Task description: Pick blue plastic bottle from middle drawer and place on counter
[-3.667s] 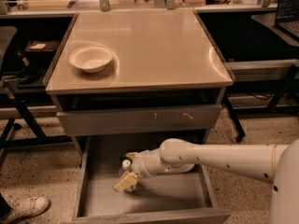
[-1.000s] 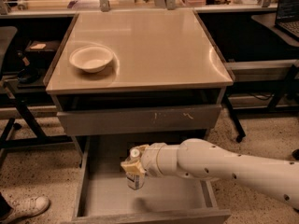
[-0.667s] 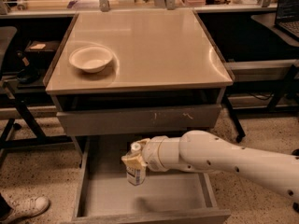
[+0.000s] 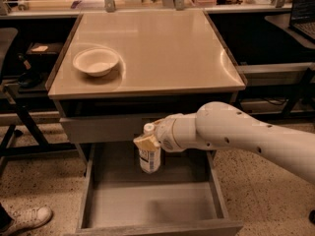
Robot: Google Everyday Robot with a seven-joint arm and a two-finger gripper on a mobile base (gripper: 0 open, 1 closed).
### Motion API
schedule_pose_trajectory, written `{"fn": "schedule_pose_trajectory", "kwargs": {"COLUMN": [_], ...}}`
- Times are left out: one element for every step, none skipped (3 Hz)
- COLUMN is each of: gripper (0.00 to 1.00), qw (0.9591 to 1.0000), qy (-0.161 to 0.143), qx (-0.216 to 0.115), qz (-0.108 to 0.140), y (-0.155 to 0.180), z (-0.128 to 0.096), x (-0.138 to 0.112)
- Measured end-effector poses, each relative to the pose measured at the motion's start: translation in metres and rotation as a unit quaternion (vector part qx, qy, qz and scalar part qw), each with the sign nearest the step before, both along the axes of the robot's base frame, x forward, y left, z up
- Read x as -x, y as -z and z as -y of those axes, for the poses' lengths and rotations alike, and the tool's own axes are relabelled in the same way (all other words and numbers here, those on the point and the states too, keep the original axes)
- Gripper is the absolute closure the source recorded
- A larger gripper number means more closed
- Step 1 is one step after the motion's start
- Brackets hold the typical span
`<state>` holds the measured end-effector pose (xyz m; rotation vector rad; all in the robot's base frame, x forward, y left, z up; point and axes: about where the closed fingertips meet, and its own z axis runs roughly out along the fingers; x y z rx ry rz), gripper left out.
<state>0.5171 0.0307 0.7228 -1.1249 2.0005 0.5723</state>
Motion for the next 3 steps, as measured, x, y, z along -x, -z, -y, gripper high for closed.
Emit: {"fn": "schedule_pose_trajectory", "kwargs": {"gripper": [1.00,1.00,1.00], "qw": [1.0000,1.0000,0.9997], "qy": [0.000,0.000,0.013], "qx": [0.000,0.002,0.008], "qz": [0.000,0.006,0.017], "y": [0.000,-0.017,-0.058], "z": [0.000,0.005,0.022], "x": [0.000,0.001,-0.005]}}
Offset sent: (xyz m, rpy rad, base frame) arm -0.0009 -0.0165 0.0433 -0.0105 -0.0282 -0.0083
